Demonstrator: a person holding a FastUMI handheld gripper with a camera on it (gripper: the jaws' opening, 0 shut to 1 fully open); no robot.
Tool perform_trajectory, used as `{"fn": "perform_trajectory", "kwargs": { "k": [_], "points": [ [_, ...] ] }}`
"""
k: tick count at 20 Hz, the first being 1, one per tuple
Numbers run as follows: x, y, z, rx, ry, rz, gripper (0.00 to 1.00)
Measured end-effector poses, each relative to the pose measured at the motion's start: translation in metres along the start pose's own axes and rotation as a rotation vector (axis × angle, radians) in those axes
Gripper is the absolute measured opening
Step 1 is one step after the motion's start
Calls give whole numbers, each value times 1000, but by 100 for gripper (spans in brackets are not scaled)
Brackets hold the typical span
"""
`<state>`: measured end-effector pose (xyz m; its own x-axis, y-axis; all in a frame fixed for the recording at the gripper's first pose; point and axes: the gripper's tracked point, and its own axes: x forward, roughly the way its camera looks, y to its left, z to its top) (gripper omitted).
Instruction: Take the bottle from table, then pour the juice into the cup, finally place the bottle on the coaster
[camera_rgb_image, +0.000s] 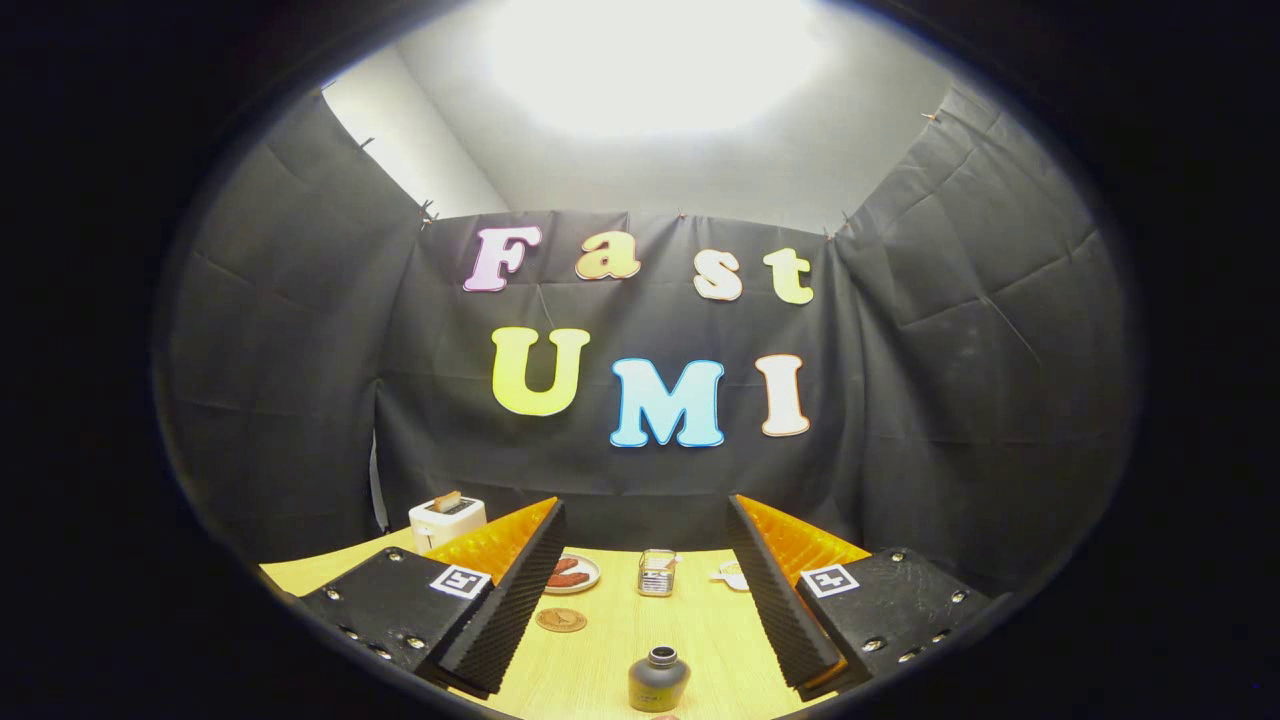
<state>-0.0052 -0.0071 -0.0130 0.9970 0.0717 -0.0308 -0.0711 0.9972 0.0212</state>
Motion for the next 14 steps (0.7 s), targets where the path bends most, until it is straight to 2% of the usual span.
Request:
{"fn": "perform_trajectory", "kwargs": {
  "k": [7, 14],
  "points": [
    [2, 3, -4, 36, -41, 42, 97],
    [12, -4, -51, 26, 28, 61, 97]
  ]
}}
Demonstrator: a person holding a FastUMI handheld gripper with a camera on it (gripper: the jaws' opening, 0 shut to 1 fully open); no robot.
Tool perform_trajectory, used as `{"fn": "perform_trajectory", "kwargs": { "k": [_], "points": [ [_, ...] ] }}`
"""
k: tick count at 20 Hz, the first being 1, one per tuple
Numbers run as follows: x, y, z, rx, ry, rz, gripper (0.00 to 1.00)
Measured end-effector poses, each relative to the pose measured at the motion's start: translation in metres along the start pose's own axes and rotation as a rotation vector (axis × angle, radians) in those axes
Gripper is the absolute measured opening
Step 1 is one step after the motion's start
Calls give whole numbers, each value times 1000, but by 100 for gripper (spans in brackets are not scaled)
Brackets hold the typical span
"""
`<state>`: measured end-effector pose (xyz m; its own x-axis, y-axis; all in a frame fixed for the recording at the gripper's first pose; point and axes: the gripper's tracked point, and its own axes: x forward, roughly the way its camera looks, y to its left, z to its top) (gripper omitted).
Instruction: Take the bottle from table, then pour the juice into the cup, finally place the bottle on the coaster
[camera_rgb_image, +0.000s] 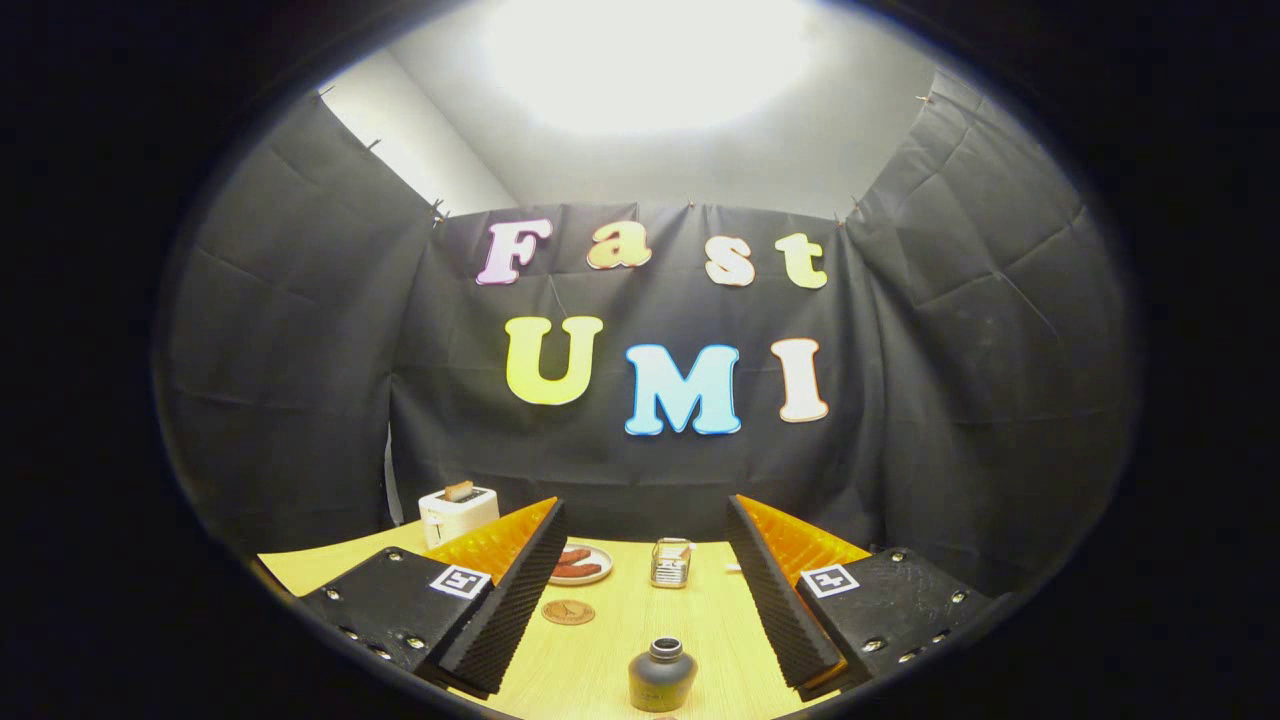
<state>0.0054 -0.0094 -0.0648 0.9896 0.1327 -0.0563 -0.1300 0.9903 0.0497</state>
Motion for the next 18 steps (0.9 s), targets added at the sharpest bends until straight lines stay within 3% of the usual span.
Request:
{"fn": "perform_trajectory", "kwargs": {
  "k": [10, 18],
  "points": [
    [1, -25, -95, 44, 146, 2, 98],
    [11, -18, -156, 24, 258, 66, 98]
  ]
}}
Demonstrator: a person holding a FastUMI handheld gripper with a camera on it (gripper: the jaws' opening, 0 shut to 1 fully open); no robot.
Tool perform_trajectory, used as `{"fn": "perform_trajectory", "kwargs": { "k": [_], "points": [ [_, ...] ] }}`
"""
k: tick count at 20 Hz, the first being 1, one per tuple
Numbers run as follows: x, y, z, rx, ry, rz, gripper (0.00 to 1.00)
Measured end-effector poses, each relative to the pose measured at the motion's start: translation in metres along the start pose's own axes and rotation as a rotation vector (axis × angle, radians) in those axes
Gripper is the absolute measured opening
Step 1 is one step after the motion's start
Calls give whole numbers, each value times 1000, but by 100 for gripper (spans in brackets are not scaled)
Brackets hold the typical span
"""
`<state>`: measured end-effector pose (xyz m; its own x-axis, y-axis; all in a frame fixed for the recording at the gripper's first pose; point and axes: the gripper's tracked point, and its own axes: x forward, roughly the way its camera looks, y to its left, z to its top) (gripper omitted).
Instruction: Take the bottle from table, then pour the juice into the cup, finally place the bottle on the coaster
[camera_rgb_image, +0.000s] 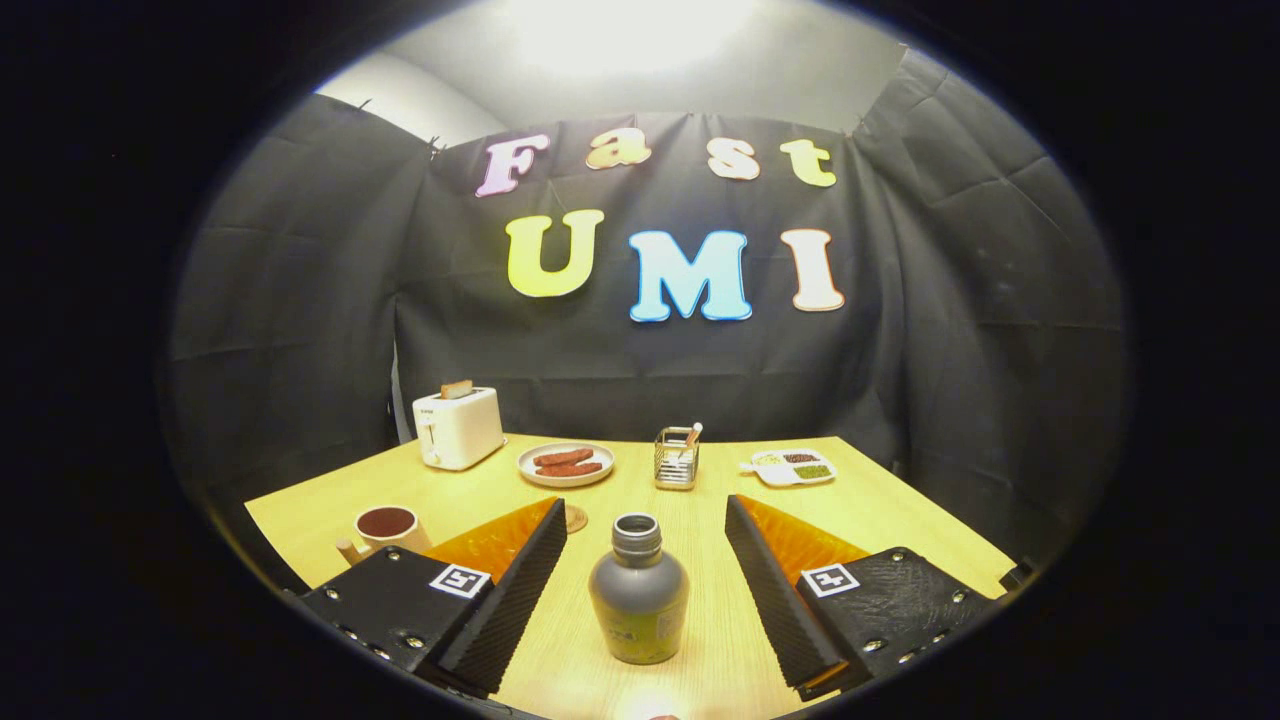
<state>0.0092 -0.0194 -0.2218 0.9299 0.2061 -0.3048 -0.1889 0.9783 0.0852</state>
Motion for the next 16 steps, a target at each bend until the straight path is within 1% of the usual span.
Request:
{"fn": "perform_trajectory", "kwargs": {
  "k": [10, 12, 16],
  "points": [
    [29, 8, -79, 2, 182, 32, 98],
    [34, 7, -92, 0, 209, 29, 98],
    [41, 8, -119, 24, 277, 33, 98]
  ]
}}
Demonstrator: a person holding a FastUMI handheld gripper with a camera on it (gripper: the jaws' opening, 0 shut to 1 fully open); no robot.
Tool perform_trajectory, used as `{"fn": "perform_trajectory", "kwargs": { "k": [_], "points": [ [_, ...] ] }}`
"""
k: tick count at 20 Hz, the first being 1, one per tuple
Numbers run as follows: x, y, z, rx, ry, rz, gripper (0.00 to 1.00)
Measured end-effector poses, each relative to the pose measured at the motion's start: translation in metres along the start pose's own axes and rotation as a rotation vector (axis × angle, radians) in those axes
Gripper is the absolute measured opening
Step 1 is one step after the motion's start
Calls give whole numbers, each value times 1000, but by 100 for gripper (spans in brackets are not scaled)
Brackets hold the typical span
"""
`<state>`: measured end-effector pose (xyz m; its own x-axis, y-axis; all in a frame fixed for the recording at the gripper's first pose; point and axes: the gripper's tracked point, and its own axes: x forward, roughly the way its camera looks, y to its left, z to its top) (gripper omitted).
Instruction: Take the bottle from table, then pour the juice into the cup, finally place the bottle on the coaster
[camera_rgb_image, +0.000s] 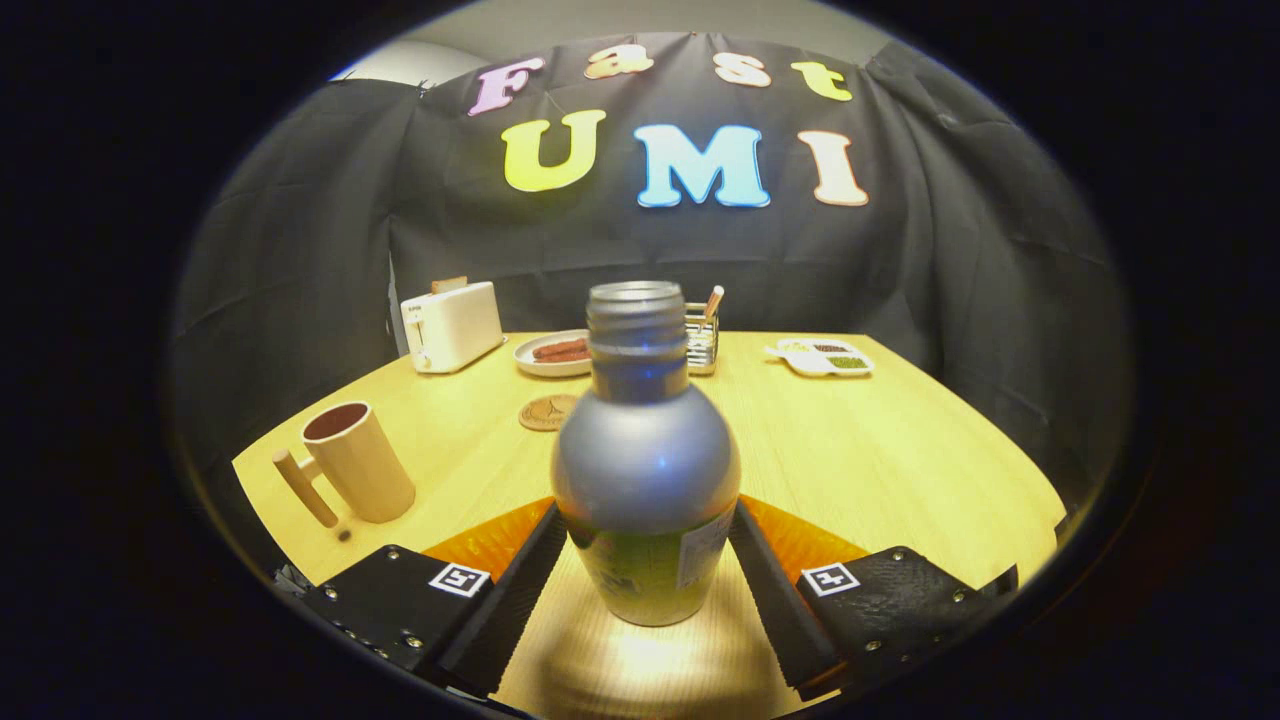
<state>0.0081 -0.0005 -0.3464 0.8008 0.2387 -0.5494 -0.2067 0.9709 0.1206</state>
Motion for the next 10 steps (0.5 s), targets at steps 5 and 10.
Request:
{"fn": "perform_trajectory", "kwargs": {
  "k": [5, 10],
  "points": [
    [6, -2, -13, 14, 36, -1, 98],
    [11, 3, -14, -9, 68, 9, 82]
  ]
}}
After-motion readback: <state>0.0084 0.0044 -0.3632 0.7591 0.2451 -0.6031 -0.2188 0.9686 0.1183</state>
